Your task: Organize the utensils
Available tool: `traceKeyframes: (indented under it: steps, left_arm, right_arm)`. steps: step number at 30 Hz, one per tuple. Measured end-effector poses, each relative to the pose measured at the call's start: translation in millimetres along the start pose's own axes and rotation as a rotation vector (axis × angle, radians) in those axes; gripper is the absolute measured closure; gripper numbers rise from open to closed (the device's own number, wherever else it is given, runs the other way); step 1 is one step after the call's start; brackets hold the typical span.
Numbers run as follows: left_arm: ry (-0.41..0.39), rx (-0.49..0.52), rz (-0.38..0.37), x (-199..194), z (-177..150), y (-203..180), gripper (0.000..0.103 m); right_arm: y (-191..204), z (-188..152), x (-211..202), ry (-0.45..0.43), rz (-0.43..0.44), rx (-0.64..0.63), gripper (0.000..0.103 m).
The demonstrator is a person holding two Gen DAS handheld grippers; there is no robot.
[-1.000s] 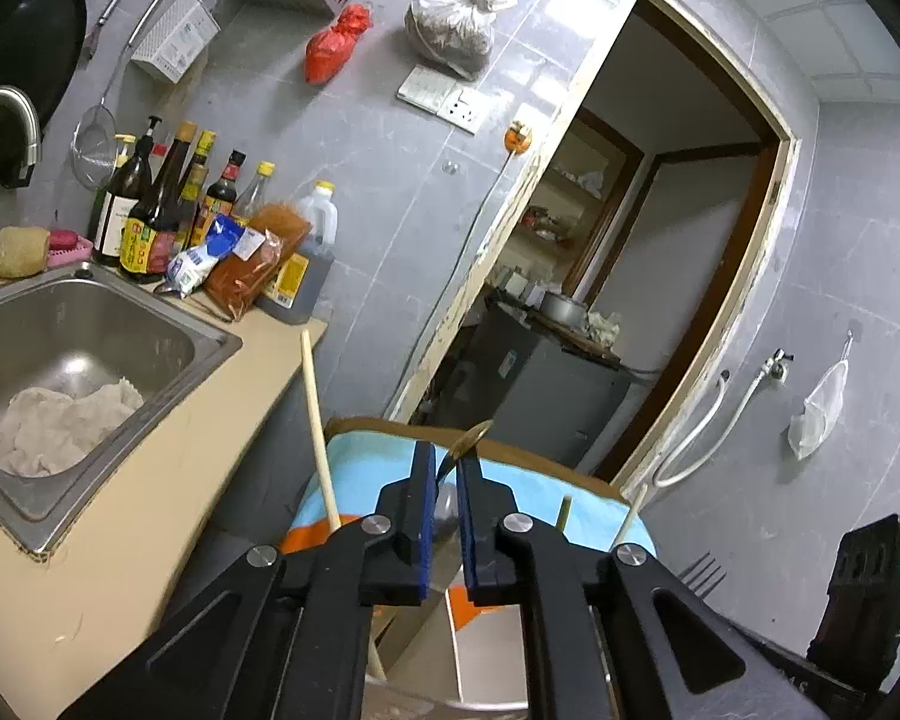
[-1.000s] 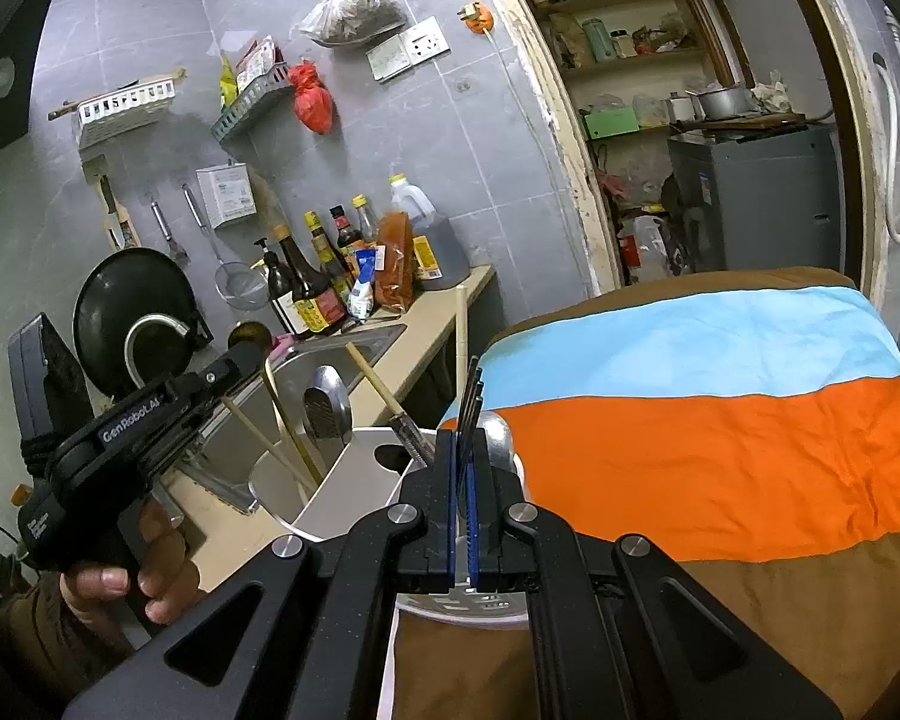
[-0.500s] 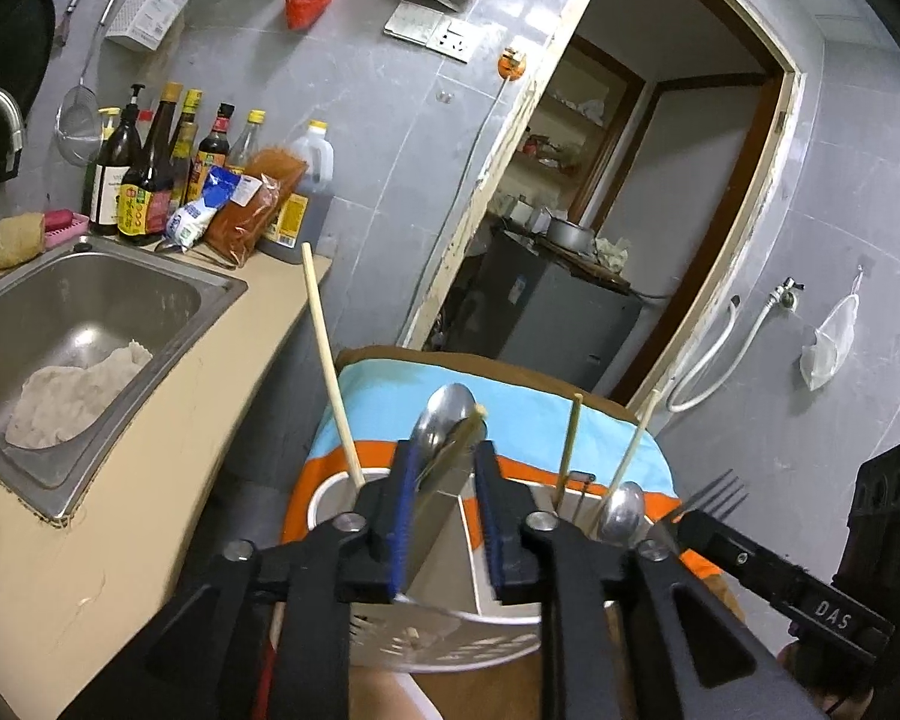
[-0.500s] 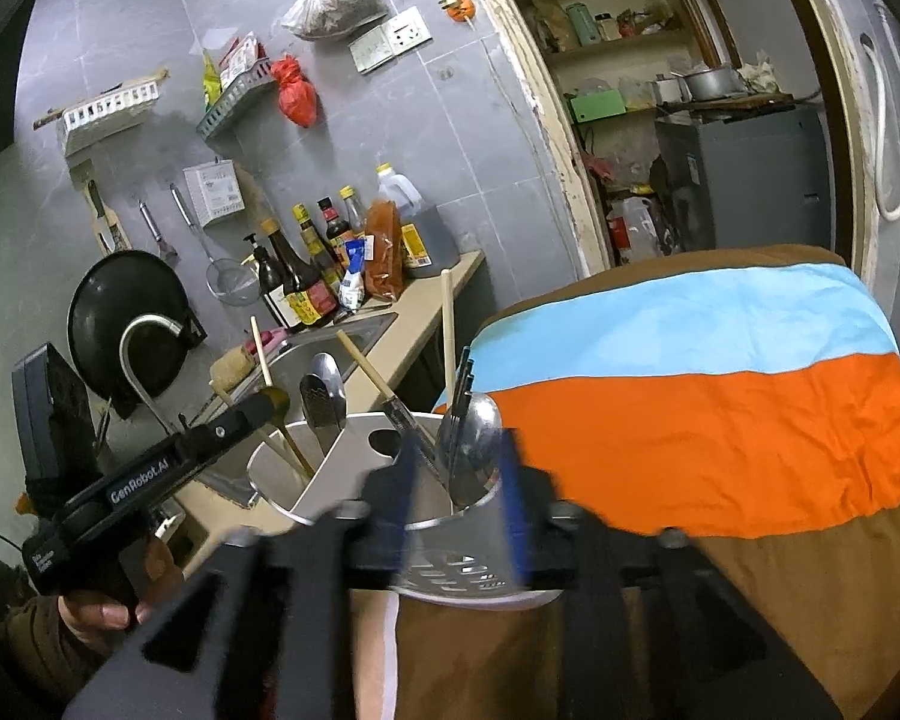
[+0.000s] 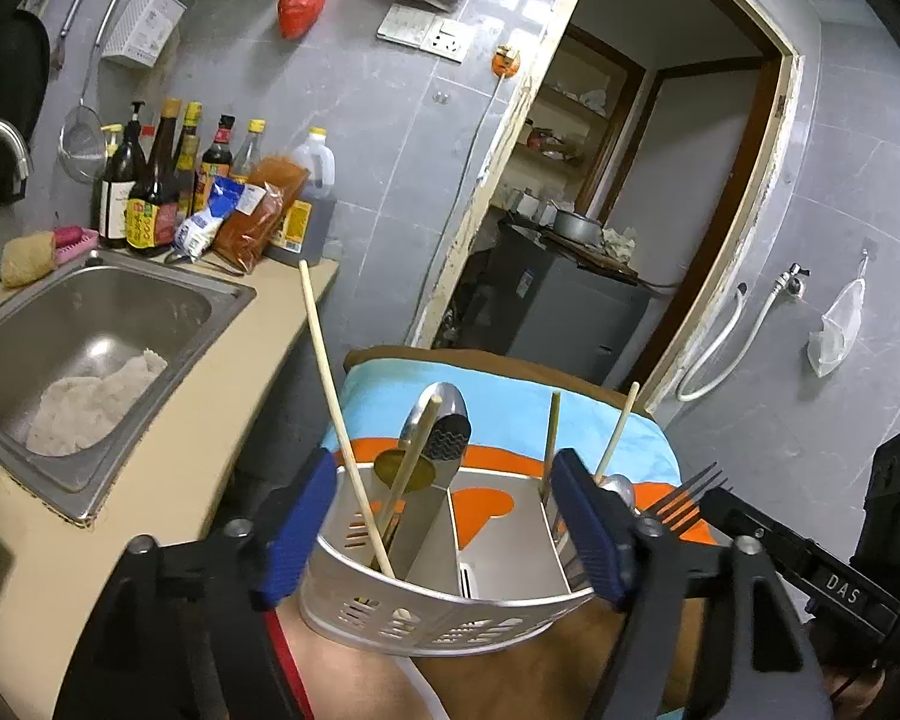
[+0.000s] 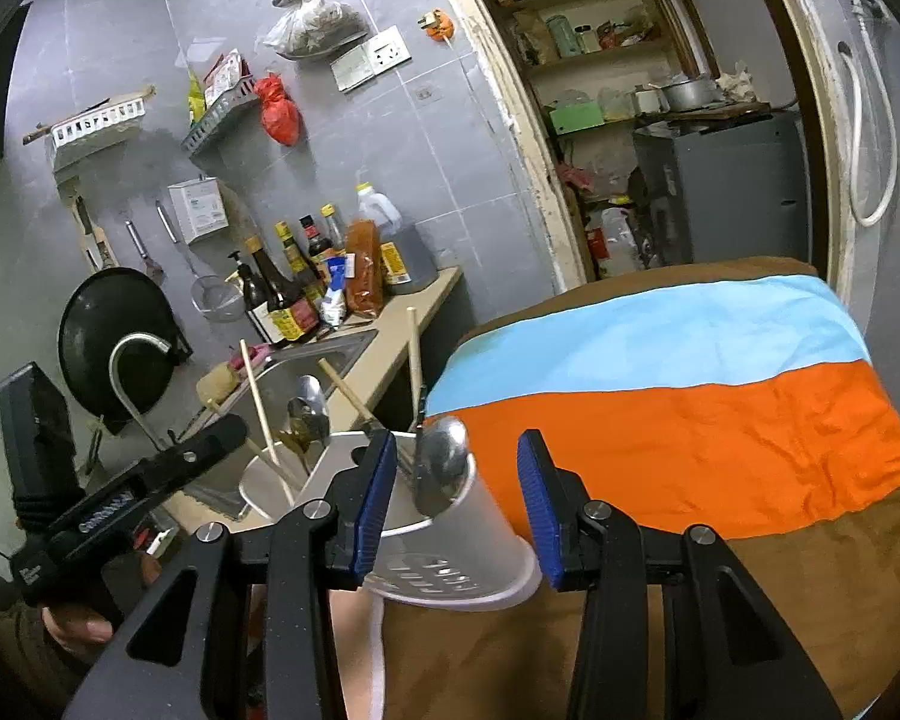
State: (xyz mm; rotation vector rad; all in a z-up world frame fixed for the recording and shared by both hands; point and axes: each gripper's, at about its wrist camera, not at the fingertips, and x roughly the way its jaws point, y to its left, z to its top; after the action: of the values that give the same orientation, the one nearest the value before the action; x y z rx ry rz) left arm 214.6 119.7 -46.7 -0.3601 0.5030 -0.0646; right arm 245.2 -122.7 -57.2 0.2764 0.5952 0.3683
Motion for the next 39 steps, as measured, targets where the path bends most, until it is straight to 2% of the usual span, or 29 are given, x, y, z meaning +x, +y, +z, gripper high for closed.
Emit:
traceKeyframes:
  steps: [1, 6, 8, 12, 17, 21, 24, 27, 31, 39]
  left_arm:
    - [-0.002, 0.004, 0.005, -1.1, 0.4, -0.6, 0.025]
    - [-0.012, 0.037, 0.042, -4.3, 1.0, -6.2, 0.014]
    - [-0.015, 0.059, 0.058, -4.8, 0.6, -10.2, 0.013]
    - [-0.017, 0.108, 0.090, -6.8, -3.3, -19.6, 0.007]
    - [-0.021, 0.144, 0.115, -11.1, -12.2, -32.1, 0.006]
    - [-0.020, 0.152, 0.114, -18.3, -17.4, -45.2, 0.006]
    - [-0.025, 0.155, 0.105, -26.2, -23.8, -56.4, 0.003]
    - [-0.023, 0.159, 0.103, -33.3, -31.1, -67.8, 0.003]
    - [-0.027, 0.152, 0.110, -46.3, -41.5, -81.2, 0.002]
    - [-0.043, 0.149, 0.123, -80.0, -65.6, -106.2, 0.002]
  right_arm:
    - [-0.6, 0.6, -2.0, -0.005, -0.006, -0.002, 0.056]
    - [-0.7, 2.9, -9.6, -0.017, -0.048, -0.032, 0.053]
    - [-0.6, 3.1, -13.9, -0.026, -0.071, -0.047, 0.046]
    - [-0.1, 4.5, -22.8, -0.037, -0.117, -0.077, 0.043]
    - [1.2, 5.2, -39.7, -0.074, -0.185, -0.108, 0.028]
    - [-4.4, 6.2, -58.2, -0.093, -0.226, -0.119, 0.024]
    - [-12.7, 5.5, -74.7, -0.100, -0.269, -0.126, 0.013]
    - [-22.1, 4.1, -92.3, -0.109, -0.306, -0.126, 0.012]
    - [-37.8, -2.2, -121.7, -0.135, -0.351, -0.125, 0.002]
    - [-60.6, -19.1, -185.9, -0.180, -0.373, -0.135, 0.002]
